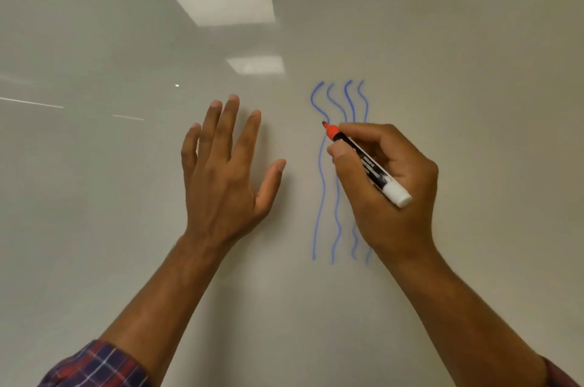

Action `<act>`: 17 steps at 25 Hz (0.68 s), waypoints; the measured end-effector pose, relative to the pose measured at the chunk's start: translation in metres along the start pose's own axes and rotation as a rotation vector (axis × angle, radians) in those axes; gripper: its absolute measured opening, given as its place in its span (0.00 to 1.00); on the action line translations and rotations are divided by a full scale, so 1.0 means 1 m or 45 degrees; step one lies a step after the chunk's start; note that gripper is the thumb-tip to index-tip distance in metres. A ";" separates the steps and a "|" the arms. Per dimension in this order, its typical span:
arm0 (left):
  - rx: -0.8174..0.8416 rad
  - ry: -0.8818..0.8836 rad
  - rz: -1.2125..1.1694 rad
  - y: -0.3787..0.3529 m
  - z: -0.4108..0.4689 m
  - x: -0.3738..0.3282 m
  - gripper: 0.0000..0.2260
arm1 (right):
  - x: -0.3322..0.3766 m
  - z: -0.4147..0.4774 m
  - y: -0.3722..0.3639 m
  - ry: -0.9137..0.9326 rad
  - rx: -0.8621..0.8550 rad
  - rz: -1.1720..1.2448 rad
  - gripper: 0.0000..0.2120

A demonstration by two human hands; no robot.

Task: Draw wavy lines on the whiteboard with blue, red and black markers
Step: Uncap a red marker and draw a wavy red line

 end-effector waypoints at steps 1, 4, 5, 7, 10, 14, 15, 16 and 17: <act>0.019 0.003 0.029 -0.002 0.010 0.009 0.32 | 0.001 0.014 -0.006 0.017 -0.032 -0.018 0.06; 0.089 0.011 0.070 -0.011 0.021 0.025 0.34 | 0.000 0.044 -0.019 0.065 -0.118 -0.100 0.05; 0.113 0.006 0.073 -0.014 0.020 0.026 0.34 | -0.001 0.051 -0.021 0.077 -0.137 -0.122 0.04; 0.129 -0.001 0.070 -0.018 0.017 0.028 0.35 | -0.003 0.062 -0.025 0.078 -0.163 -0.158 0.03; 0.117 0.007 0.061 -0.019 0.017 0.028 0.34 | -0.009 0.070 -0.031 0.059 -0.176 -0.212 0.03; 0.107 0.002 0.054 -0.020 0.016 0.029 0.34 | -0.014 0.073 -0.037 0.073 -0.183 -0.244 0.02; 0.107 -0.002 0.053 -0.020 0.016 0.029 0.34 | -0.013 0.071 -0.038 0.083 -0.186 -0.254 0.02; 0.107 -0.005 0.053 -0.021 0.016 0.029 0.34 | -0.012 0.069 -0.041 0.095 -0.178 -0.266 0.02; 0.104 -0.007 0.055 -0.021 0.016 0.030 0.35 | -0.012 0.066 -0.044 0.098 -0.156 -0.279 0.02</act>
Point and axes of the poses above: each hand's wrist, its own z-axis towards the middle knuckle, its own y-axis out of the back of the hand, x = y × z, the point moved 5 cm from there along z, towards the middle knuckle, and after that the axes turned 9 degrees about -y, right-handed, at the moved point
